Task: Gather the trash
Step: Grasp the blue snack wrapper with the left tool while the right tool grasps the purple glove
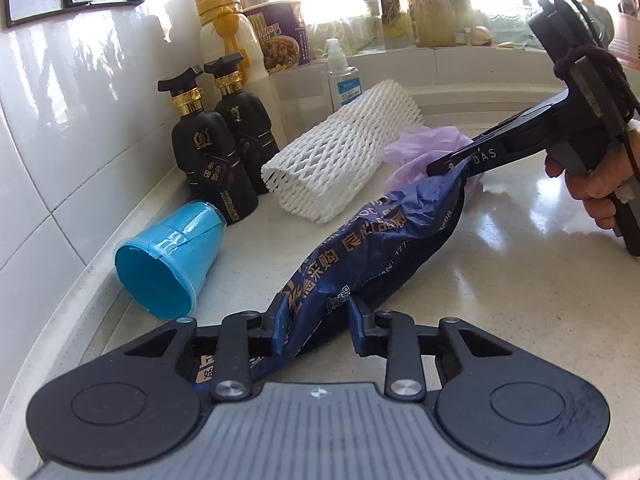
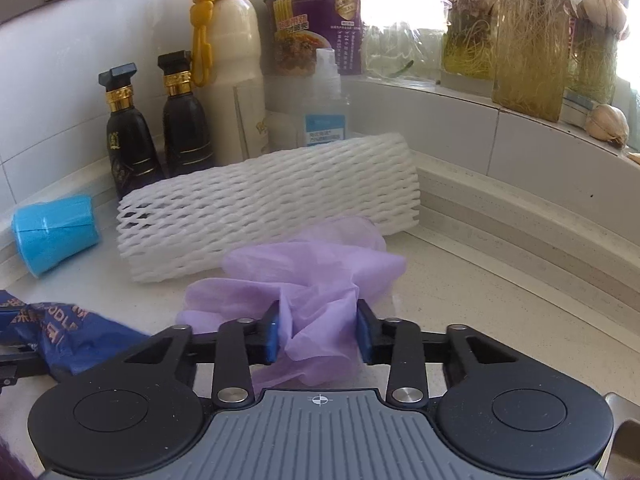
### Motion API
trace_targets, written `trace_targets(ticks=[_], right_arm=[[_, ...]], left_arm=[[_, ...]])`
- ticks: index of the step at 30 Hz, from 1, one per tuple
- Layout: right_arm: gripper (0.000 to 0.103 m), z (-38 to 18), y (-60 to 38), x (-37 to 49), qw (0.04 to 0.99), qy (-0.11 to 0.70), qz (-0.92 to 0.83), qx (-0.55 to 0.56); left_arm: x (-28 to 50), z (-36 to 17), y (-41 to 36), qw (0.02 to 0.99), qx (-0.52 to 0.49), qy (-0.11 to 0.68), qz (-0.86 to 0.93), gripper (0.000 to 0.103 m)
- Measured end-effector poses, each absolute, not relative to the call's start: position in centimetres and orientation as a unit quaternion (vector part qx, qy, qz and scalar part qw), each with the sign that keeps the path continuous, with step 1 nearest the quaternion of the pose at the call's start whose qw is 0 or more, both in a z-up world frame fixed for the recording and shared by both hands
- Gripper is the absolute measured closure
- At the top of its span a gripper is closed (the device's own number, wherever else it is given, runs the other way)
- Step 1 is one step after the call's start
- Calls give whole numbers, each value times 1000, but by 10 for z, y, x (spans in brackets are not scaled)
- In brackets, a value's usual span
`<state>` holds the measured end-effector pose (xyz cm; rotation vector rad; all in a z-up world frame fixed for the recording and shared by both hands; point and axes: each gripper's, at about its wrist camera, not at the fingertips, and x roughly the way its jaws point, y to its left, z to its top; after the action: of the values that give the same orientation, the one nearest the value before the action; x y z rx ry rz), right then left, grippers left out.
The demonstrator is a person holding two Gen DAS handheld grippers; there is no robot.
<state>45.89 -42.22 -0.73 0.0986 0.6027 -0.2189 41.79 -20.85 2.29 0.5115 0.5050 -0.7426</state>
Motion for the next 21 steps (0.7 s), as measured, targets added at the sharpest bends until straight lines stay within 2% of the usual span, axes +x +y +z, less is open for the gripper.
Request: trace_targets(ticks=[3, 4, 21], right_arm=[[92, -6, -417, 457, 948, 298, -106, 42], [94, -5, -416, 456, 947, 298, -108, 43], [97, 54, -391, 396, 959, 268, -92, 26]], left_arm=[[412, 22, -213, 878, 248, 237, -333, 85], [411, 23, -214, 882, 246, 237, -325, 95], [372, 76, -212, 901, 224, 245, -280, 96]])
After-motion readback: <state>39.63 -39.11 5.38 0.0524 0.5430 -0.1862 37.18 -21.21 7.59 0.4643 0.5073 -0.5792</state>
